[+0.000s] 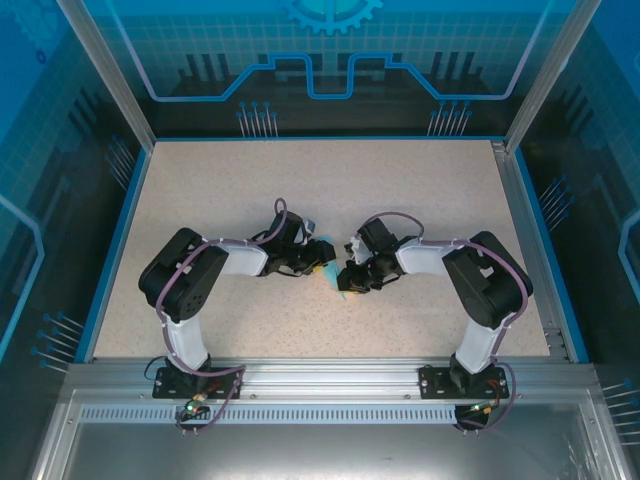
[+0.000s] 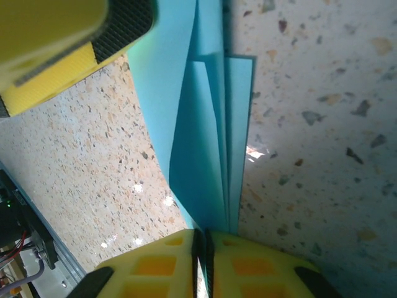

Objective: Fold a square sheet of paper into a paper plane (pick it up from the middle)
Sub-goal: Fold the wing for the fifth time at the center of the table.

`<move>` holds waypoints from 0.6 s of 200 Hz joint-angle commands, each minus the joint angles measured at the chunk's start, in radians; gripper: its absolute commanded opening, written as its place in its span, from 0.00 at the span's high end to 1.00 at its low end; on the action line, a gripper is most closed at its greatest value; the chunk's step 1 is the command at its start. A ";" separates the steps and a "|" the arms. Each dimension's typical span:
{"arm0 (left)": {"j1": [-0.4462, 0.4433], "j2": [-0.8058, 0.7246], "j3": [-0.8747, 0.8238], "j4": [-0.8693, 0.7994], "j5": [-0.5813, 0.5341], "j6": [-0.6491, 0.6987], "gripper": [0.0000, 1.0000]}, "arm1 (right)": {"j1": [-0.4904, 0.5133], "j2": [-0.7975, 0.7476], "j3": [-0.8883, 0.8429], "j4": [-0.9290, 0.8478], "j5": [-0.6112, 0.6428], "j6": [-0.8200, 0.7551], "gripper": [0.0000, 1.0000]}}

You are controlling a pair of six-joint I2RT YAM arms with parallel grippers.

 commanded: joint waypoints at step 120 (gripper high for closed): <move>-0.004 0.022 0.018 -0.024 0.012 0.027 0.56 | 0.030 -0.027 -0.028 -0.080 0.068 -0.023 0.86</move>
